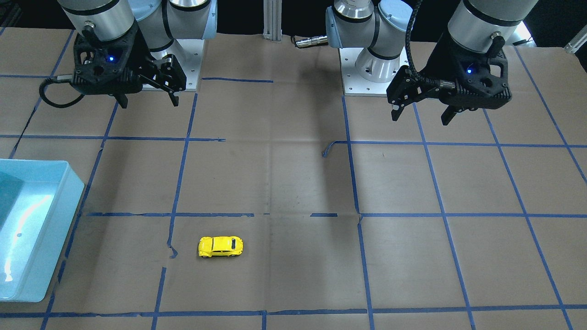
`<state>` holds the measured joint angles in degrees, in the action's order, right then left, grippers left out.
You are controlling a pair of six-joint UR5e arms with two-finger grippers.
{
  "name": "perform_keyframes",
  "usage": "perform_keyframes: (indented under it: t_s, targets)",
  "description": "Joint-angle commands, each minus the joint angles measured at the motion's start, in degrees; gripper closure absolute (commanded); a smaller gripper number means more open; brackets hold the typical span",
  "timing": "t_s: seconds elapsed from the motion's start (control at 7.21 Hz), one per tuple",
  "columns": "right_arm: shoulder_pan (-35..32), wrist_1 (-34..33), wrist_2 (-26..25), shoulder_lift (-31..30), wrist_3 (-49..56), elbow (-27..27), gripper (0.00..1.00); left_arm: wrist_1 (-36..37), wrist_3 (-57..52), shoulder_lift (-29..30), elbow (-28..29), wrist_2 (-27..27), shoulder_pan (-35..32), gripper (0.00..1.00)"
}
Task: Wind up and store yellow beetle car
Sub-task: 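Move the right gripper over the yellow car while the left arm withdraws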
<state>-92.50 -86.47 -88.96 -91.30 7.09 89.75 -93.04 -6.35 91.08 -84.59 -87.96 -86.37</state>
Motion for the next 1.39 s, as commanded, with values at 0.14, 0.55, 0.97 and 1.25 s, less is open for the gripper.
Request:
perform_keyframes:
  t_s: [0.14,0.55,0.97,1.25]
  targets:
    - [0.04,0.07,-0.6,0.68,35.21,0.25,0.0,0.4,1.08,-0.11,-0.31,0.07,-0.81,0.02]
    - [-0.13,-2.11,0.37,2.33,49.54,-0.02,0.0,0.4,0.9,-0.38,-0.66,-0.02,-0.81,0.01]
    - [-0.4,-11.83,3.35,7.69,62.07,-0.02,0.0,0.32,0.2,-0.73,-0.67,-0.11,-0.81,0.01]
    - [-1.45,-19.6,5.99,17.25,64.26,-0.89,0.0,0.4,0.2,-0.73,-0.67,-0.11,-0.81,0.01]
